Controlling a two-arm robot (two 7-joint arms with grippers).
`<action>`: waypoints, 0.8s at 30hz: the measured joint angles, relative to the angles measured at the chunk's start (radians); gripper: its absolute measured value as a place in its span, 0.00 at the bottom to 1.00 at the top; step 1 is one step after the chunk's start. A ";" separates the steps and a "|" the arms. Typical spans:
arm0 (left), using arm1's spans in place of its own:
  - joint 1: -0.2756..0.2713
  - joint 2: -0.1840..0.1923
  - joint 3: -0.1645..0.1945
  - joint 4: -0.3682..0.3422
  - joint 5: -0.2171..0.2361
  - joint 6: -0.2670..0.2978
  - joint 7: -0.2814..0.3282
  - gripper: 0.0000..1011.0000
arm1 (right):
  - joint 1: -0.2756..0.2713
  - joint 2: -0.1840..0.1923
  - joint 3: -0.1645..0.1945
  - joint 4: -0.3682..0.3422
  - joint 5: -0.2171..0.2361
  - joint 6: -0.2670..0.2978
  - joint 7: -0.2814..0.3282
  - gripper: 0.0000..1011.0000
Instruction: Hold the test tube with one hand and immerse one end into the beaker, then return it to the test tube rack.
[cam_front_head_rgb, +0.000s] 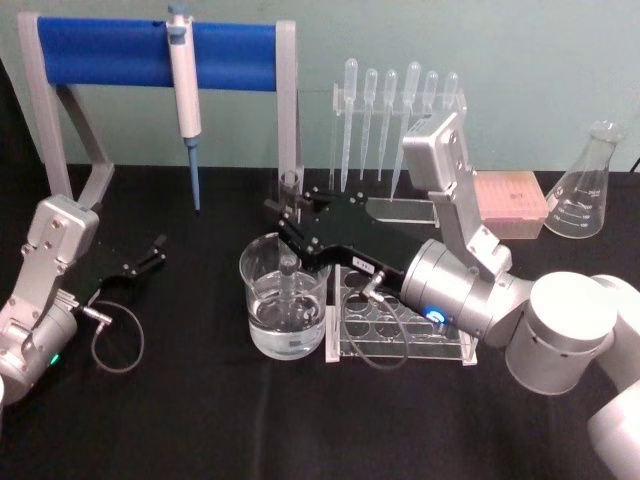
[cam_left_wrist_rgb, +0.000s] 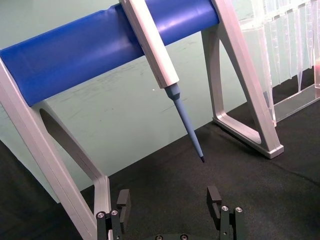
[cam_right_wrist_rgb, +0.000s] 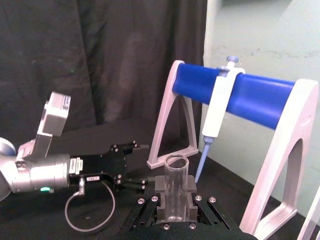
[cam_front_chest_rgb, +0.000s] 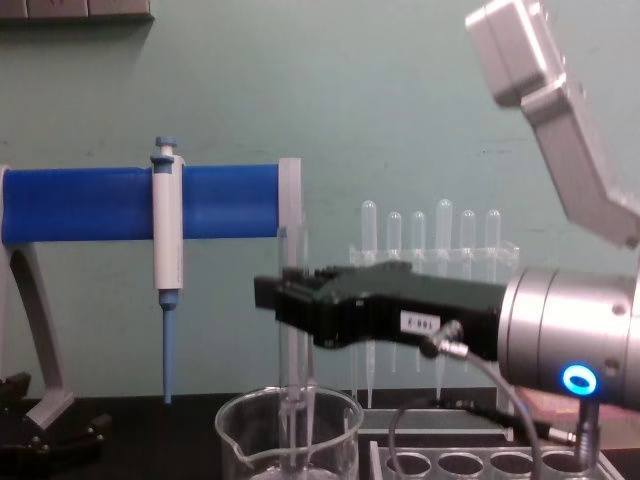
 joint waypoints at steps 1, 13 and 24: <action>0.000 0.000 0.000 0.000 0.000 0.000 0.000 0.99 | -0.005 -0.004 -0.002 0.008 -0.007 -0.008 0.003 0.22; 0.000 0.000 0.000 0.000 0.000 0.000 0.000 0.99 | -0.018 -0.018 -0.004 0.042 -0.052 -0.038 0.020 0.22; 0.000 0.000 0.000 0.000 0.000 0.000 0.000 0.99 | -0.022 -0.029 0.008 0.057 -0.058 -0.060 0.032 0.22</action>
